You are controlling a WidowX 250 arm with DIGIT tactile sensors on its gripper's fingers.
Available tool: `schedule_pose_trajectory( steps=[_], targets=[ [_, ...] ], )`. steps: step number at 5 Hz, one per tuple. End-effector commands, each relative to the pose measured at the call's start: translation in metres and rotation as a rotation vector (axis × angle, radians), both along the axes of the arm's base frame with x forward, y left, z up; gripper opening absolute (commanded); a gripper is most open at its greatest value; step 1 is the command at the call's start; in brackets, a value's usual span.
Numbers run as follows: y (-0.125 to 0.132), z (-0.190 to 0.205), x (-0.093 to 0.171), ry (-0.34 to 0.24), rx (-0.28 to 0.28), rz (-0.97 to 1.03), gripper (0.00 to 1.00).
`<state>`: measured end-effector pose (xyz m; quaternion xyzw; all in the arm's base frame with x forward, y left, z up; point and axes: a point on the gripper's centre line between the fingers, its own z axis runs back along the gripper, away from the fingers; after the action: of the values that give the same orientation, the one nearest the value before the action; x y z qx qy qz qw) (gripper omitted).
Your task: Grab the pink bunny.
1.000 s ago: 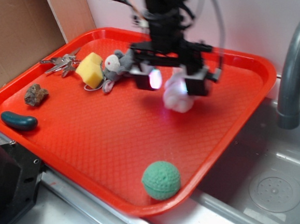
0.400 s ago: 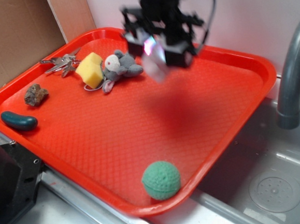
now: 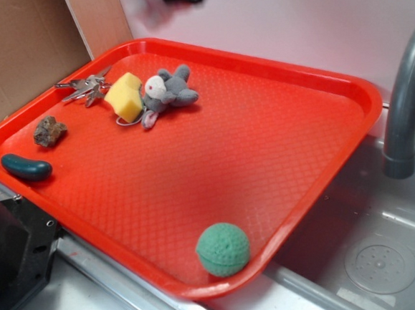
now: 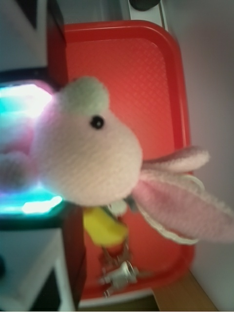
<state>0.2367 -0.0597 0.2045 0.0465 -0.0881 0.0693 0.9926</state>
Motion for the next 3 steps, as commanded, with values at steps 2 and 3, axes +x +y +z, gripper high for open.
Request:
schedule_pose_trajectory(
  steps=[2,3],
  targets=[
    [0.017,0.068,-0.042,-0.053,-0.126,0.014,0.00],
    [0.024,0.040,-0.034,0.024,-0.132,0.045,0.00]
  ],
)
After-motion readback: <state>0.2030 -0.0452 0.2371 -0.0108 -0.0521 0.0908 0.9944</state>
